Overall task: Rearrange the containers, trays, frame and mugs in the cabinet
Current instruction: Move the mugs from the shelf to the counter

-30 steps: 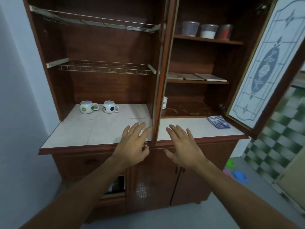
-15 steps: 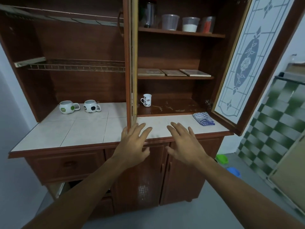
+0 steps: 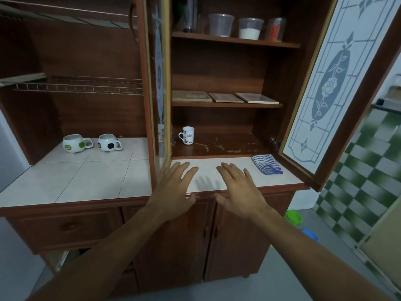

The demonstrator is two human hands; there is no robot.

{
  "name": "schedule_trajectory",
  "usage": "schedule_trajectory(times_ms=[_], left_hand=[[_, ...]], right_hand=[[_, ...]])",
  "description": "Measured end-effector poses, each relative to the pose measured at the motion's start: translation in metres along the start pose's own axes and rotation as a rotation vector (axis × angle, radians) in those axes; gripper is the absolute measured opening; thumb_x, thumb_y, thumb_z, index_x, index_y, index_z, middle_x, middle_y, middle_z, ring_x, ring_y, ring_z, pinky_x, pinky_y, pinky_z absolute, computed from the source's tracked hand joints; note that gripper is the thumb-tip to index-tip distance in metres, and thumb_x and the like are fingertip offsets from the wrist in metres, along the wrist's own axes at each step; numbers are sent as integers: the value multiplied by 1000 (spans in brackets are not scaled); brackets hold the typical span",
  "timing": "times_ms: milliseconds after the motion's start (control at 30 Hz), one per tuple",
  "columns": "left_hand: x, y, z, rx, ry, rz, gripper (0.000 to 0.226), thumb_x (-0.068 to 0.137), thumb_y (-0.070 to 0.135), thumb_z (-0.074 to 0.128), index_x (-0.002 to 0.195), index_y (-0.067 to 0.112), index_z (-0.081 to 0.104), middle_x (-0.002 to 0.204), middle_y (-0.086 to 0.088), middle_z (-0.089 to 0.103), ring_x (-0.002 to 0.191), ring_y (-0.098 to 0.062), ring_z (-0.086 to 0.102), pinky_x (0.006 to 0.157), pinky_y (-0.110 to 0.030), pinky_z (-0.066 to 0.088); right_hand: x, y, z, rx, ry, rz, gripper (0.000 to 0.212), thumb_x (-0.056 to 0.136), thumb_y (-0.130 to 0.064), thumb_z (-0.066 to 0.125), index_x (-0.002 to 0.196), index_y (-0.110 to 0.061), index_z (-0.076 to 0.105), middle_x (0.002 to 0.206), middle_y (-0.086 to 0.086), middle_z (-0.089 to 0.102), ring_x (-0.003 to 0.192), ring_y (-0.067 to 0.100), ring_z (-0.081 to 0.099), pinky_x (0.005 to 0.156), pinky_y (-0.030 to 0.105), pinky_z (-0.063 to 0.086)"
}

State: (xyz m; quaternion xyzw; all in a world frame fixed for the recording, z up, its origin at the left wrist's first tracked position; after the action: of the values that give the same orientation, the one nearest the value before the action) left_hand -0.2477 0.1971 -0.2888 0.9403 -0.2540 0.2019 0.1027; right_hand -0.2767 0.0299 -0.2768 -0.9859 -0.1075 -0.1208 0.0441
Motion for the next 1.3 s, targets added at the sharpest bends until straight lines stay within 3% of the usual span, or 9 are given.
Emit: schedule_trajectory(times_ms=[133, 300, 467, 700, 1000, 1200, 1300], left_hand=[[24, 7, 18, 32, -44, -82, 75, 91, 50, 52, 153, 32, 13, 162, 3, 9, 149, -21, 4, 118, -46, -4], [52, 17, 29, 3, 1, -148, 76, 81, 55, 44, 150, 29, 27, 158, 0, 24, 146, -25, 18, 118, -50, 3], [77, 18, 37, 10, 79, -146, 72, 76, 48, 54, 142, 20, 42, 147, -7, 43, 135, -31, 38, 114, -51, 20], [118, 3, 53, -7, 80, -128, 71, 86, 37, 62, 149, 19, 33, 155, -5, 30, 145, -27, 22, 116, -48, 15], [170, -9, 78, 42, 66, -91, 70, 78, 35, 67, 142, 14, 45, 145, -9, 46, 134, -32, 41, 107, -59, 34], [205, -25, 101, 102, 33, -127, 73, 79, 39, 63, 144, 18, 41, 145, -7, 45, 136, -30, 38, 107, -61, 33], [220, -37, 109, 95, 36, -141, 72, 75, 39, 59, 142, 16, 45, 142, -10, 48, 132, -33, 42, 102, -63, 36]], right_hand=[[20, 28, 9, 11, -18, -58, 75, 95, -45, 52, 155, -22, 13, 163, 0, 10, 151, 20, 5, 121, 44, 2], [48, 60, 15, 60, -24, -104, 75, 94, -46, 53, 155, -23, 15, 163, 0, 12, 151, 20, 8, 121, 43, 4], [72, 79, 20, 148, -12, -96, 76, 92, -47, 58, 153, -26, 18, 162, -4, 16, 148, 19, 16, 121, 40, 12], [109, 100, 27, 197, 6, -82, 79, 94, -46, 55, 156, -22, 12, 163, -3, 10, 149, 17, 12, 118, 31, 16], [156, 131, 42, 211, 8, -90, 80, 94, -48, 54, 156, -22, 10, 163, -3, 10, 149, 16, 13, 119, 31, 15], [204, 152, 59, 198, 49, -170, 79, 92, -45, 58, 155, -18, 18, 162, 2, 16, 148, 19, 18, 120, 35, 14], [227, 157, 63, 197, 80, -185, 78, 88, -41, 66, 151, -14, 30, 159, 6, 26, 144, 24, 29, 118, 38, 22]])
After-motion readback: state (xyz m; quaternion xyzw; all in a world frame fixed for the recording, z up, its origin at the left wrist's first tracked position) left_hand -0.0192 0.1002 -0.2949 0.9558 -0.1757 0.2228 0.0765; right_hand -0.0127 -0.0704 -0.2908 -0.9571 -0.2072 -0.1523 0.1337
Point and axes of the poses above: each hand's wrist, its own x-axis towards the middle knuckle, its own z-axis out of the palm, y = z × x, the point moved 6 cm from there along x, towards the middle knuckle
